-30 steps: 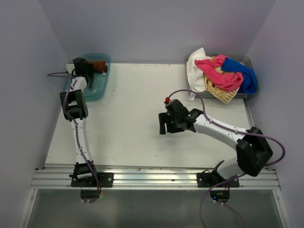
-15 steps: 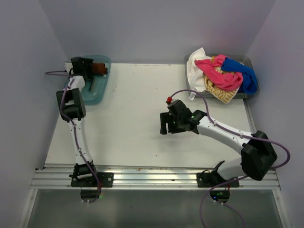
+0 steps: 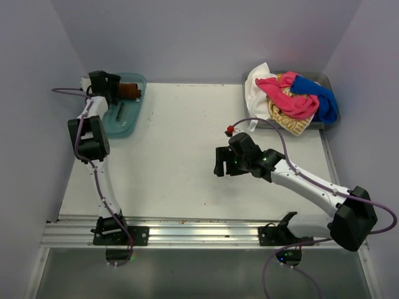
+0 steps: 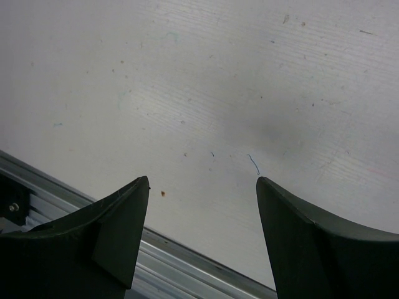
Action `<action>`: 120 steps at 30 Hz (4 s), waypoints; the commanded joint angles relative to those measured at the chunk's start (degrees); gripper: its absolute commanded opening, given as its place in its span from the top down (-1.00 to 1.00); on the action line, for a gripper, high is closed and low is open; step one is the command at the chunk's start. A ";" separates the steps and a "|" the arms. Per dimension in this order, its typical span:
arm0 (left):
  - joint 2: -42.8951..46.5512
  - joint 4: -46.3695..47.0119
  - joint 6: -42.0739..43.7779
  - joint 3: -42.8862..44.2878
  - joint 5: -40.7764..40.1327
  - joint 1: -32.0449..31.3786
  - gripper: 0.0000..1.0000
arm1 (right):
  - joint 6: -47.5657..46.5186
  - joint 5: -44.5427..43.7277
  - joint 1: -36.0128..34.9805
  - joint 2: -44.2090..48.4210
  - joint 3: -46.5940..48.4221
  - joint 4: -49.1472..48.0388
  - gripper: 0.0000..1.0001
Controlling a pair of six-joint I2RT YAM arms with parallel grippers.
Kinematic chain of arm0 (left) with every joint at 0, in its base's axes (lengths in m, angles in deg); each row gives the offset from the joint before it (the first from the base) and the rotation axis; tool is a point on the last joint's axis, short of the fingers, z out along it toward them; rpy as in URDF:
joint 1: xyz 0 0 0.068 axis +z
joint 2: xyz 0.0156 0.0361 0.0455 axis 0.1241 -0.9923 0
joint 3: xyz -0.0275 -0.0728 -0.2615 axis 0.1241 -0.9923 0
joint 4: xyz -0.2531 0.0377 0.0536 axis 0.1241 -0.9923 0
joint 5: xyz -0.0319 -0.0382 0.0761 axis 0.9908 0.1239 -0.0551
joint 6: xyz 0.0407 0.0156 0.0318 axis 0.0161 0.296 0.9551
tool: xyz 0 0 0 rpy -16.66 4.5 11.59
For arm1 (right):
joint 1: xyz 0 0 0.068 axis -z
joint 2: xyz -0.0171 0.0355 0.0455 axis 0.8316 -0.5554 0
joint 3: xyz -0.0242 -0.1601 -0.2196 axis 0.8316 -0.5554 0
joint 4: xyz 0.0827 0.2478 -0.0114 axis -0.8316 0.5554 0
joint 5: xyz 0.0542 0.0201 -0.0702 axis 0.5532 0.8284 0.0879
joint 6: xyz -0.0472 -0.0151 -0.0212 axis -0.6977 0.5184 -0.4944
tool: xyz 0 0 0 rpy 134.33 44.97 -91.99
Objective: Roll the towels
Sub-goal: Place the rolled towel into the container, then grab a towel with the right arm, then move the towel to the center of the board
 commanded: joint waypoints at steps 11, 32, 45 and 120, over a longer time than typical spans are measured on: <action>23.33 -6.53 13.32 -8.17 -2.62 -0.65 -0.99 | -0.10 -8.99 0.27 8.77 -0.64 5.59 -0.52; 53.06 -21.81 33.99 -36.73 -15.96 -44.03 -0.99 | -3.36 -12.18 23.64 3.50 12.46 12.45 -0.60; 60.00 -24.36 36.89 -48.08 -16.85 -52.59 -0.99 | -1.42 -8.38 42.80 -9.84 25.97 10.87 -0.61; 50.52 -14.18 41.46 -53.00 17.95 -41.87 -0.91 | 10.35 -1.71 -0.87 -4.49 -2.12 -1.78 -0.34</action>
